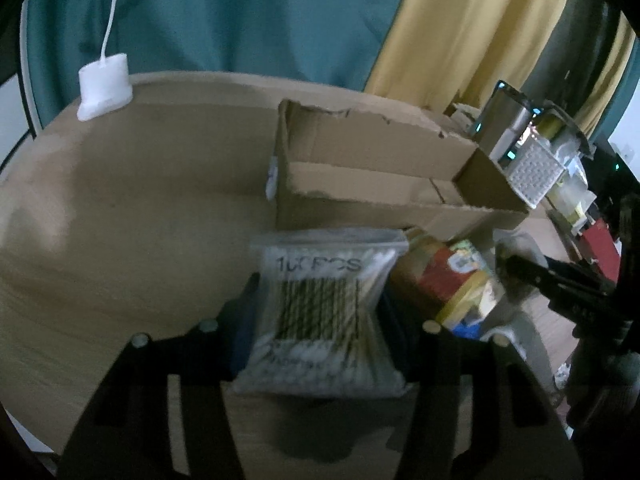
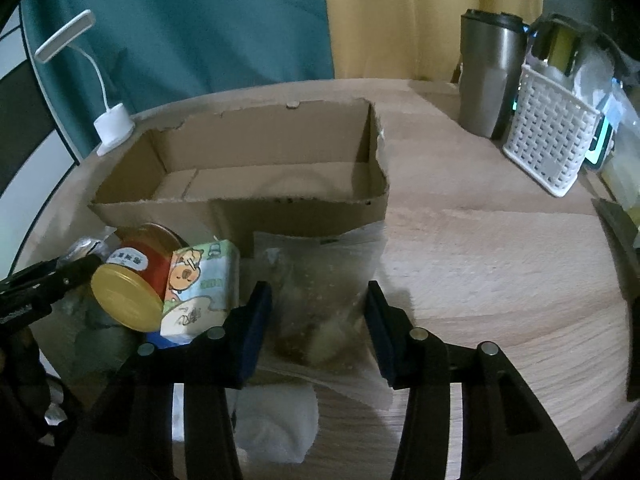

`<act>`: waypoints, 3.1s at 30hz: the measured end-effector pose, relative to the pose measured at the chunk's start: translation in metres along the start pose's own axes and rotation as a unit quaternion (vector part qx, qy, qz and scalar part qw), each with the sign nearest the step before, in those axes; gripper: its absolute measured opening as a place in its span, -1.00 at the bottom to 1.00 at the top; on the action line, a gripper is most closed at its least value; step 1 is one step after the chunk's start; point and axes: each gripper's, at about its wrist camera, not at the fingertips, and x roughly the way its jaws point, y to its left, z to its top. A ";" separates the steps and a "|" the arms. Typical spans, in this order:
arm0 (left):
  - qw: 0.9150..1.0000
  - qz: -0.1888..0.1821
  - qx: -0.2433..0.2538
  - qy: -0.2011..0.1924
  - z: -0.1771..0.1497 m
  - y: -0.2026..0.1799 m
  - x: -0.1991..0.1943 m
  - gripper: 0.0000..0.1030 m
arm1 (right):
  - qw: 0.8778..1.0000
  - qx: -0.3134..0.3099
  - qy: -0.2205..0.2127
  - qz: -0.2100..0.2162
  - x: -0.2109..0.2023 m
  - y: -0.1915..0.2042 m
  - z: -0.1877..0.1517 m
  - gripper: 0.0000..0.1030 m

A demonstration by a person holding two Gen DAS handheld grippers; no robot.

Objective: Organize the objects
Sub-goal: 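Grasp the cotton swab bag with left gripper while right grasps clear food bag, then carry the swab bag with left gripper into the box while right carries the food bag in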

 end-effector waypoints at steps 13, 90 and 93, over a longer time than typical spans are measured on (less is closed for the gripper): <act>0.999 -0.006 0.018 -0.038 0.019 -0.019 -0.026 0.08 | 0.999 -0.023 -0.039 0.012 -0.027 0.005 0.014 -0.10; 0.999 -0.028 0.034 0.000 0.096 -0.058 0.061 0.08 | 0.999 -0.039 0.005 0.021 0.051 -0.004 0.079 -0.10; 0.999 -0.025 0.037 0.009 0.095 -0.061 0.066 0.08 | 0.999 -0.037 0.006 0.023 0.050 -0.003 0.079 -0.07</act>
